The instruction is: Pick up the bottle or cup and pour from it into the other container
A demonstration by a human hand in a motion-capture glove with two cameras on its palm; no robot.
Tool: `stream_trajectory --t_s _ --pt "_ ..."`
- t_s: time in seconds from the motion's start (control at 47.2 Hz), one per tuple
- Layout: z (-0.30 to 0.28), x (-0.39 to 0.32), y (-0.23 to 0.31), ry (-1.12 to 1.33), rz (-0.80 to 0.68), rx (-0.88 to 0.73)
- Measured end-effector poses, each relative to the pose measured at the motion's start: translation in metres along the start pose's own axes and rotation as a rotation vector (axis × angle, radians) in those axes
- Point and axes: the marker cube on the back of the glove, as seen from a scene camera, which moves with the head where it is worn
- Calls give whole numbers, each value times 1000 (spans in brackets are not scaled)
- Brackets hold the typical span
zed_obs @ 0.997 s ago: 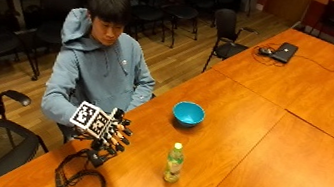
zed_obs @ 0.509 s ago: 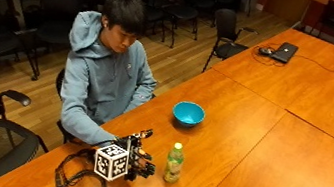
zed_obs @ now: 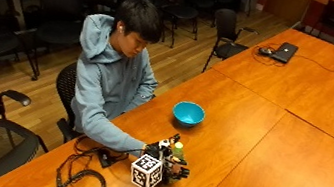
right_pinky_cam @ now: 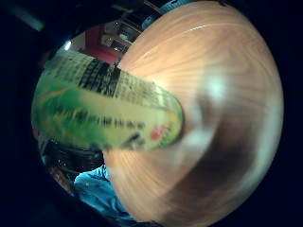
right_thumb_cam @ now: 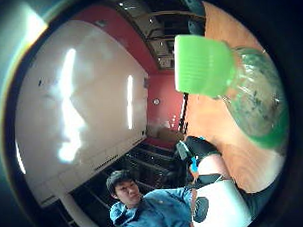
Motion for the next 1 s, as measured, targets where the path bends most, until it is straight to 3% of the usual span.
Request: stream_trajectory --t_s 0.297,0.594,0.763,0.891,0.997 --pt "26 5 -16 -19 -19 104" --pt "54 -8 -19 35 -26 65" --pt "100 -47 -1 288 -117 -157" --pt "127 -93 53 496 -109 -632" --pt "119 -145 17 802 -215 -633"
